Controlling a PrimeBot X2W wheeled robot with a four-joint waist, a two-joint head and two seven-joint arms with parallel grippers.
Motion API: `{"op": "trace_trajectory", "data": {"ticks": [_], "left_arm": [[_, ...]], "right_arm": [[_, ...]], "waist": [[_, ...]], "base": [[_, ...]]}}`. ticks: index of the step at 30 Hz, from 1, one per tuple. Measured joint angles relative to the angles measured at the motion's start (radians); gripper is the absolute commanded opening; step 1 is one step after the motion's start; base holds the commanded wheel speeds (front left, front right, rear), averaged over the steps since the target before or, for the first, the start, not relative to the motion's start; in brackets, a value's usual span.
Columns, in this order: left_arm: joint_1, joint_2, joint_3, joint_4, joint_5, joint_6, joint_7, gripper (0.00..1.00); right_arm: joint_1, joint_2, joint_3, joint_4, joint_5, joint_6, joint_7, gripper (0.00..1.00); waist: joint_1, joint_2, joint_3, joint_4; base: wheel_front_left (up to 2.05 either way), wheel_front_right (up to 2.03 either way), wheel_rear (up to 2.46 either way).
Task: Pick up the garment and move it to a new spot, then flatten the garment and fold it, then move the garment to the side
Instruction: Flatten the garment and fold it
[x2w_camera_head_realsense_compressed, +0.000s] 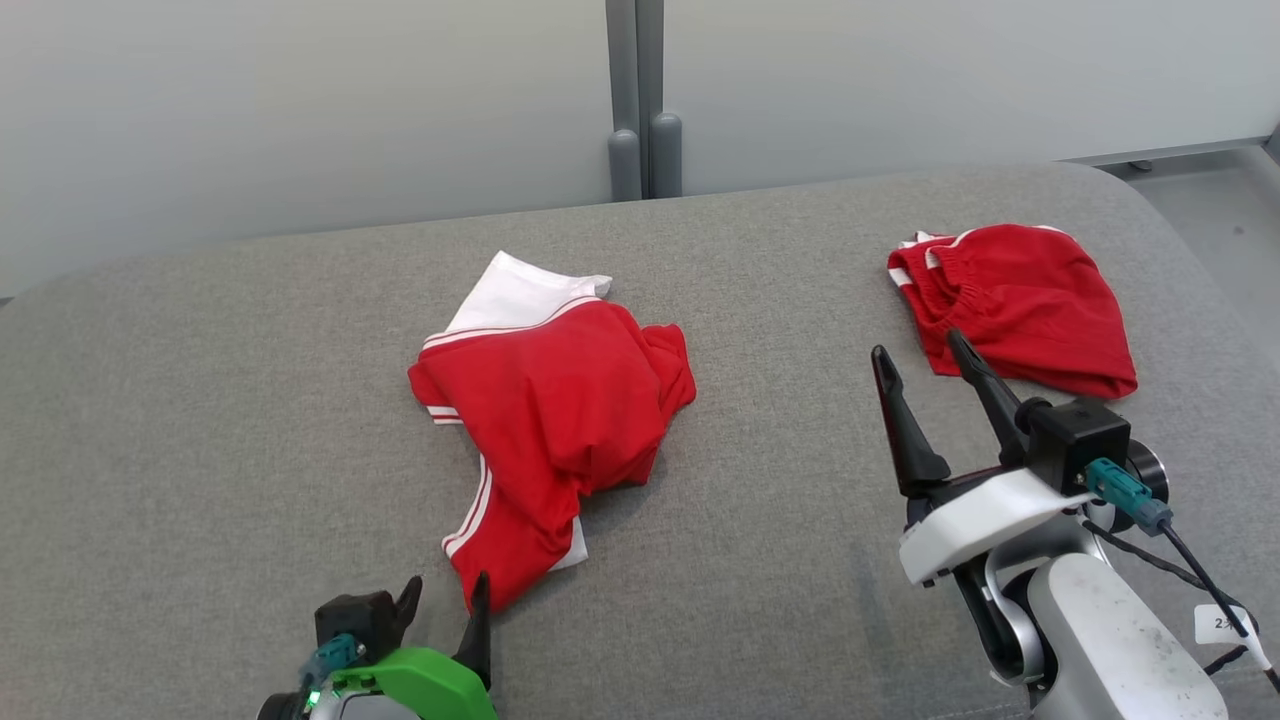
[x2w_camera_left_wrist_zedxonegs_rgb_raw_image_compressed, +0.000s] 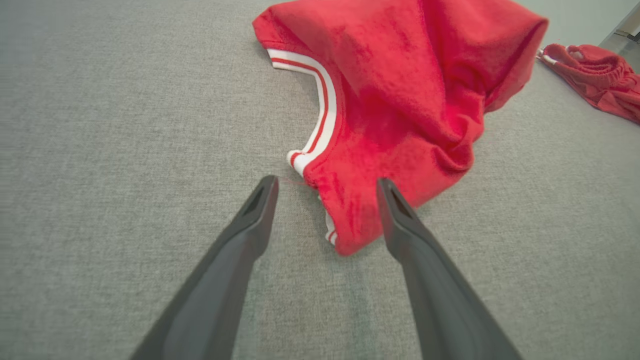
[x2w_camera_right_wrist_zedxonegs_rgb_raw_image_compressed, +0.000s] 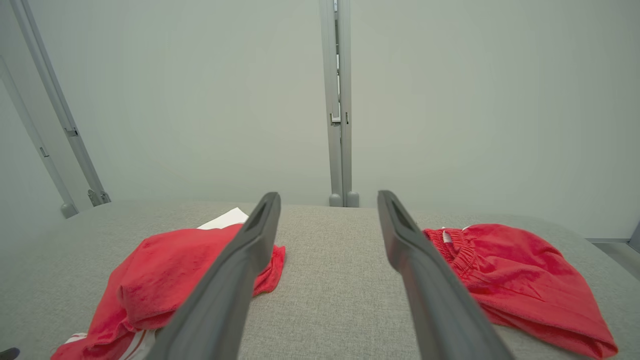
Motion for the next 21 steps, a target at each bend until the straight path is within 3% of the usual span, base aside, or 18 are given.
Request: {"op": "trace_trajectory", "data": {"ticks": [11, 21], "left_arm": [[0.003, -0.003, 0.036, 0.029, -0.09, 0.005, 0.024, 1.0], [0.002, -0.004, 0.016, 0.041, -0.139, -0.028, 0.059, 1.0]], "right_arm": [[0.0, -0.01, 0.008, -0.002, -0.001, 0.001, 0.012, 1.0], [0.0, -0.01, 0.004, -0.002, -0.001, 0.0, 0.012, 1.0]], "waist": [[0.0, 0.0, 0.016, -0.033], [0.0, 0.0, 0.023, -0.049]], "base": [[0.0, 0.0, 0.0], [0.0, 0.0, 0.0]]}}
